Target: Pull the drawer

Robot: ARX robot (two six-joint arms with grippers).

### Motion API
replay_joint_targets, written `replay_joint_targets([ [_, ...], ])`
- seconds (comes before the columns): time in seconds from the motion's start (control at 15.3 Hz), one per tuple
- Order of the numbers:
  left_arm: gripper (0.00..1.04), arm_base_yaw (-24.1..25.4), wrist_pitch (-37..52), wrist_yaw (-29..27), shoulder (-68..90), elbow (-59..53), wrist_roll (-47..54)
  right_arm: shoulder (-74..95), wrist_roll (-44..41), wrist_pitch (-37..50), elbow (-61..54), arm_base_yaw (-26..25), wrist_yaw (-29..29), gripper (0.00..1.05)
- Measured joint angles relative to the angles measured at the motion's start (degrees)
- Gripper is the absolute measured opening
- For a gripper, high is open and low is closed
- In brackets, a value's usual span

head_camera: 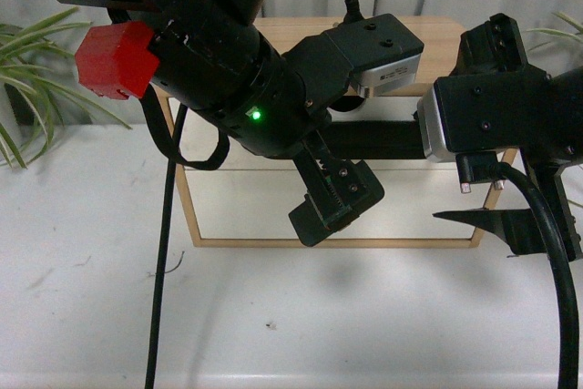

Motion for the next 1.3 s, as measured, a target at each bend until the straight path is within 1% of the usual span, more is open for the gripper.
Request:
replay_joint_targets([
  [0.46, 0.98, -0.1, 0.1, 0.4, 0.9, 0.2, 0.0, 2.6, 2.6, 1.9, 0.2, 1.4, 0.0, 0.98],
  [1.3, 0.98, -1.8, 2.7, 1.3, 2.9, -0.9, -0.3, 5.4, 2.8, 4.8, -1.6, 2.2, -0.1, 0.98],
])
